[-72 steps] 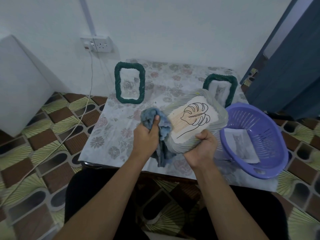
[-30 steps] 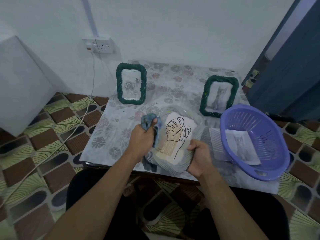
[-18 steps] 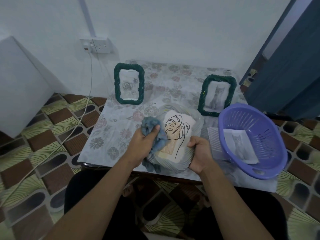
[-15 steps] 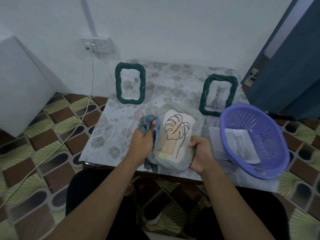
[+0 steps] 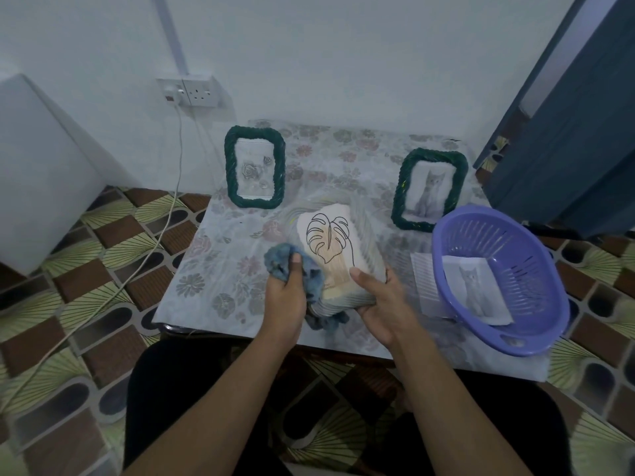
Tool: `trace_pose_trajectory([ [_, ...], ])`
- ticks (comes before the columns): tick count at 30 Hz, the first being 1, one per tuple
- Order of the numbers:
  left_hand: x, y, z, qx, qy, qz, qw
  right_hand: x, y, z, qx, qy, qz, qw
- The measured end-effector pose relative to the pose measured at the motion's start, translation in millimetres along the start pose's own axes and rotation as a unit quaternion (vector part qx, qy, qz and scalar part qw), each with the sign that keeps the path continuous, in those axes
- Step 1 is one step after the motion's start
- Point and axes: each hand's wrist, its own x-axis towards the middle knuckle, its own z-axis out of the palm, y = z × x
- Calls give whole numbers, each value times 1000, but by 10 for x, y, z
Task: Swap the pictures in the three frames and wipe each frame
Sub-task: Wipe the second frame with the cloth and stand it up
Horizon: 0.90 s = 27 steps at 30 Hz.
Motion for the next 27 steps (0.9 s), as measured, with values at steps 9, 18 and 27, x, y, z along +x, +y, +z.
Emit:
trace_pose_trajectory([
  [9, 11, -54, -114, 90, -11, 43, 995, 5, 65, 34, -52, 33, -36, 997],
  [18, 161, 97, -150, 132, 4, 43, 990, -23, 100, 78, -31, 45, -48, 997],
  [27, 405, 281, -262, 234, -56, 83, 967, -30, -43, -15, -100, 11, -32, 994],
])
